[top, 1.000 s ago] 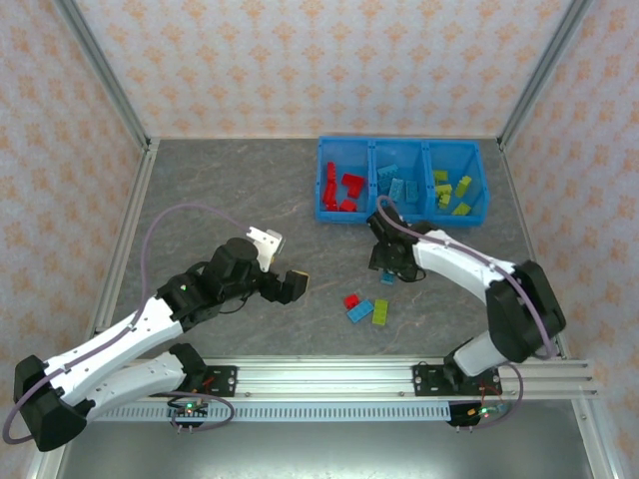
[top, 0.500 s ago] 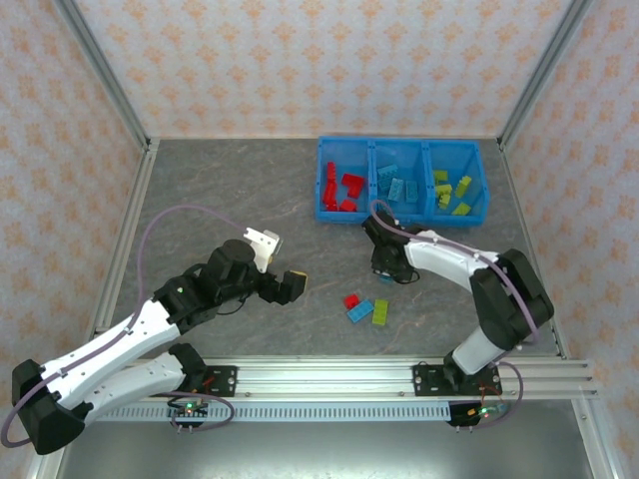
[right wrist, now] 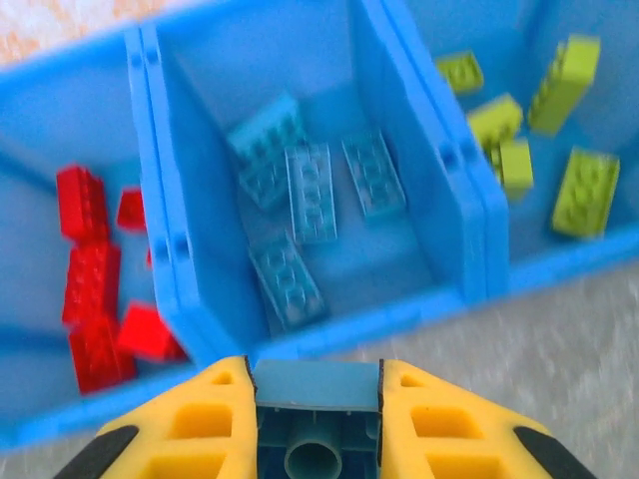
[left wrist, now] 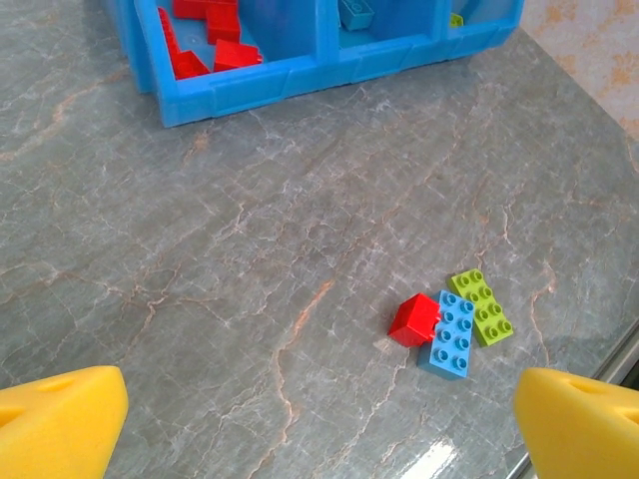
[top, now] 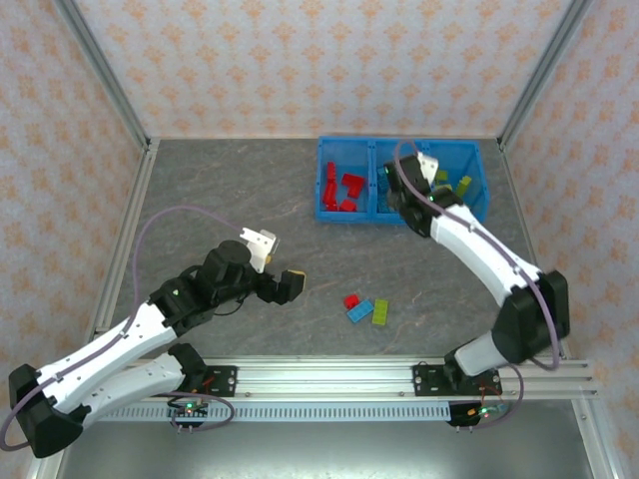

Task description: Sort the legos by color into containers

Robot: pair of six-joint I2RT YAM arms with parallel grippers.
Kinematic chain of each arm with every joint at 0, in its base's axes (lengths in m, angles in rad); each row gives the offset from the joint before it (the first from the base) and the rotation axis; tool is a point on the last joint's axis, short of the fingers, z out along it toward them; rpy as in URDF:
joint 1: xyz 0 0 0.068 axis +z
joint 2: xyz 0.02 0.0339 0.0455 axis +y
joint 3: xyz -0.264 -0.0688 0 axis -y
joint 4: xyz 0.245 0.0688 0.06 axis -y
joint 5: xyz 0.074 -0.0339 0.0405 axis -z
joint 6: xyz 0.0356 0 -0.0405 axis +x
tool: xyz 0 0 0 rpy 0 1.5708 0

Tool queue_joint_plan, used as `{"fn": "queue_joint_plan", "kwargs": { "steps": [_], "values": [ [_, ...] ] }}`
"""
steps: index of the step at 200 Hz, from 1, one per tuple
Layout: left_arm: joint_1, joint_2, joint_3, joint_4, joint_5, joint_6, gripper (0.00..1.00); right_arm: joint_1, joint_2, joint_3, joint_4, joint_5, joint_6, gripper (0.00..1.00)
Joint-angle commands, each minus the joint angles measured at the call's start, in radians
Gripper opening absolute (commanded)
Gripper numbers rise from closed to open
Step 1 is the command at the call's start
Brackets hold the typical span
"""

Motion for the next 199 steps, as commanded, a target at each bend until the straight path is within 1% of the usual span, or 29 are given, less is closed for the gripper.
{"fn": "queue_joint_plan", "kwargs": {
  "steps": [1, 17, 31, 65, 73, 83, 95, 111, 134, 153, 161, 181, 199],
  "values": [
    [-0.007, -0.024, -0.021, -0.022, -0.050, -0.027, 1.00, -0.039, 0.165, 0.139, 0.028, 0.047, -0.109, 0.23],
    [-0.008, -0.038, -0.025, -0.035, -0.064, -0.038, 1.00, -0.071, 0.283, 0.240, 0.036, -0.007, -0.124, 0.23],
    [-0.008, -0.049, -0.030, -0.042, -0.075, -0.043, 1.00, -0.097, 0.371, 0.321, 0.049, -0.048, -0.130, 0.26],
    [-0.009, -0.052, -0.026, -0.058, -0.079, -0.047, 1.00, -0.159, 0.533, 0.525, 0.018, 0.005, -0.179, 0.31],
    [-0.008, -0.048, -0.025, -0.057, -0.075, -0.050, 1.00, -0.170, 0.555, 0.575, -0.010, 0.019, -0.185, 0.37],
    [-0.009, -0.042, -0.024, -0.056, -0.068, -0.052, 1.00, -0.179, 0.568, 0.614, -0.045, 0.022, -0.190, 0.47],
    [-0.008, -0.036, -0.027, -0.049, -0.064, -0.055, 1.00, -0.183, 0.556, 0.620, -0.058, 0.013, -0.199, 0.56],
    [-0.008, -0.028, -0.036, -0.023, -0.064, -0.062, 1.00, -0.183, 0.506, 0.589, -0.060, -0.060, -0.193, 0.64],
    [-0.008, 0.002, -0.039, 0.027, -0.056, -0.080, 1.00, -0.181, 0.377, 0.465, -0.050, -0.195, -0.119, 0.68],
    [-0.012, 0.048, -0.022, 0.056, -0.042, -0.095, 1.00, -0.180, 0.206, 0.276, 0.012, -0.320, -0.034, 0.70],
    [-0.021, 0.072, -0.012, 0.066, -0.038, -0.099, 1.00, -0.180, 0.131, 0.188, 0.052, -0.387, -0.003, 0.72],
    [-0.052, 0.158, 0.033, 0.074, -0.034, -0.108, 0.99, -0.175, -0.058, -0.008, 0.122, -0.551, 0.032, 0.76],
    [-0.087, 0.280, 0.096, 0.068, -0.004, -0.110, 0.97, -0.165, -0.202, -0.134, 0.120, -0.610, 0.045, 0.79]
  ]
}}
